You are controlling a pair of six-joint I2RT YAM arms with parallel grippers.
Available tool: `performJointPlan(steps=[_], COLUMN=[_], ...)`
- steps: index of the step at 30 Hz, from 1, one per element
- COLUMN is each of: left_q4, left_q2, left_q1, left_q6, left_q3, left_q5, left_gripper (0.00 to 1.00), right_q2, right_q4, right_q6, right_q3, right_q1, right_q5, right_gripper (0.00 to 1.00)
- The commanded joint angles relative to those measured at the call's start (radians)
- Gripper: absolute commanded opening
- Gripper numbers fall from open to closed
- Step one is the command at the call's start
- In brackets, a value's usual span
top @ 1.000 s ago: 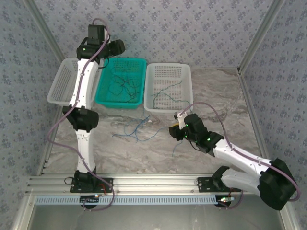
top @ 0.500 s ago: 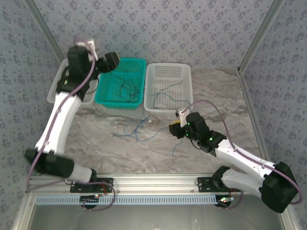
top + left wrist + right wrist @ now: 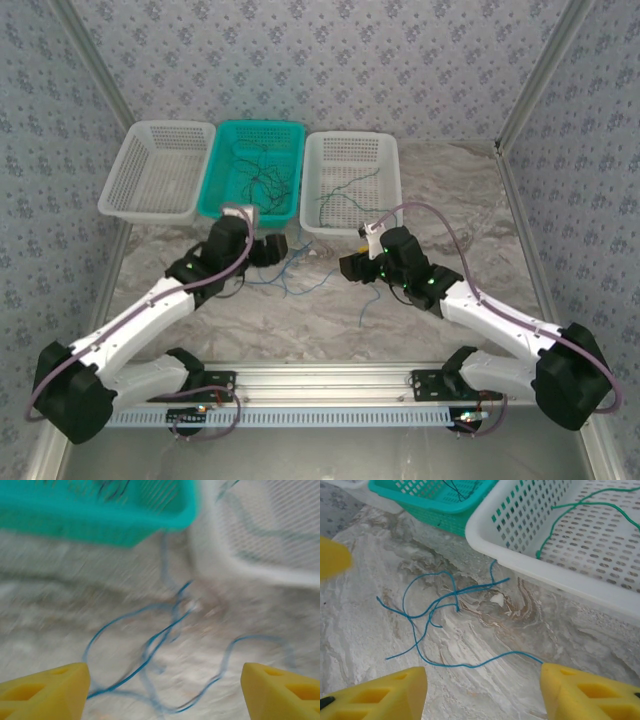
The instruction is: Untangle the cables
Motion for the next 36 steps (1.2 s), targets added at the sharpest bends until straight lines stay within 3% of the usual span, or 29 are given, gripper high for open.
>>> performJointPlan(steps=[1, 9, 16, 24, 27, 36], left_q4=[0.031, 0.097, 0.155, 0.184, 0.157, -0.033], left_q2=[0.033, 0.279, 0.397, 0.454, 0.438, 0.064], left_q1=[0.025, 0.113, 0.133, 0.135, 0.14, 0.083], left_q6=[0.015, 0.114, 0.105, 0.081, 0.079, 0.171], left_q3=[0.009, 0.035, 0.033, 0.011, 0.012, 0.084], left_q5=[-0.06, -0.008, 0.059, 0.063, 0.068, 0.154], left_gripper=[0.79, 0.7, 0.45, 0.26, 0.01, 0.0], right_q2=[0.014, 0.033, 0.013, 0.025, 0.023, 0.011], right_q4=[0.032, 0.0, -0.038, -0.029, -0.035, -0.072], right_q6=[0.004, 0.008, 0.02, 0.028, 0.026, -0.069], right_q3=[0.038, 0.068, 0.064, 0.071, 0.081, 0.179], right_q1=[0.002, 0.002, 0.001, 0.001, 0.001, 0.048], right_q5=[-0.043, -0.06, -0.02, -0.028, -0.037, -0.062], right_gripper=[0.66, 0.69, 0.7, 0.7, 0.7, 0.71])
